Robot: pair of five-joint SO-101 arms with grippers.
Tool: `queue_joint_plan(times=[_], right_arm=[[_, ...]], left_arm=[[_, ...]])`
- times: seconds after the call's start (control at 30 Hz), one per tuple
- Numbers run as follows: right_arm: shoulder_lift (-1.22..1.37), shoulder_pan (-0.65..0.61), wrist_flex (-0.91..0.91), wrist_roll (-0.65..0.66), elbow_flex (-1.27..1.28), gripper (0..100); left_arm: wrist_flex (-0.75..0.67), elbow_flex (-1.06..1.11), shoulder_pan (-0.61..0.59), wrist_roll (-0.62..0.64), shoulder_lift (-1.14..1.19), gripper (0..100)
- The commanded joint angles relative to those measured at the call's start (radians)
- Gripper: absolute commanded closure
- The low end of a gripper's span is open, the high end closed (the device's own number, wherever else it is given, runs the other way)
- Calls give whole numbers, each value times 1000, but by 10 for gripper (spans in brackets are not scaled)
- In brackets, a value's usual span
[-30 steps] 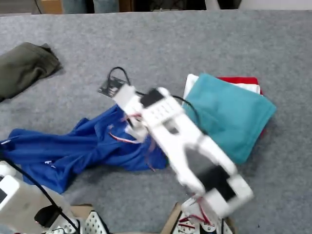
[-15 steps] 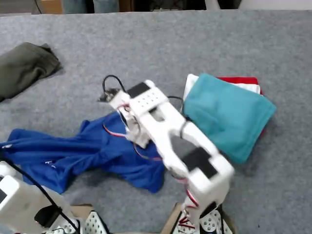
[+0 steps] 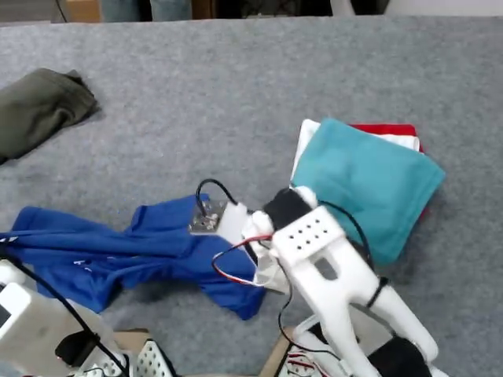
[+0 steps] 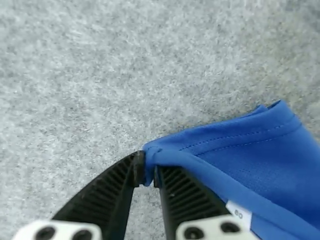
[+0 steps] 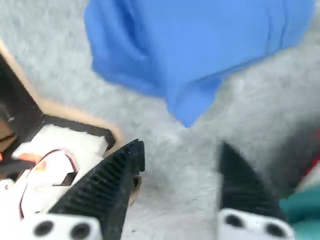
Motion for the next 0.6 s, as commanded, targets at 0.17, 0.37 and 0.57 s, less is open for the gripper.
queue_joint_plan(times=[0.17,0.37,0.57], right_arm=[[463,-21,-160,-476,-673,849],[977,-89,-84,-632,-1081,702],[1288,-138,77,-651,-1443,625]], left_arm=[[-23,-31,1,5,-14,971],[-18,-31,-2,5,-17,971],[-15,-31,-2,5,-17,971]])
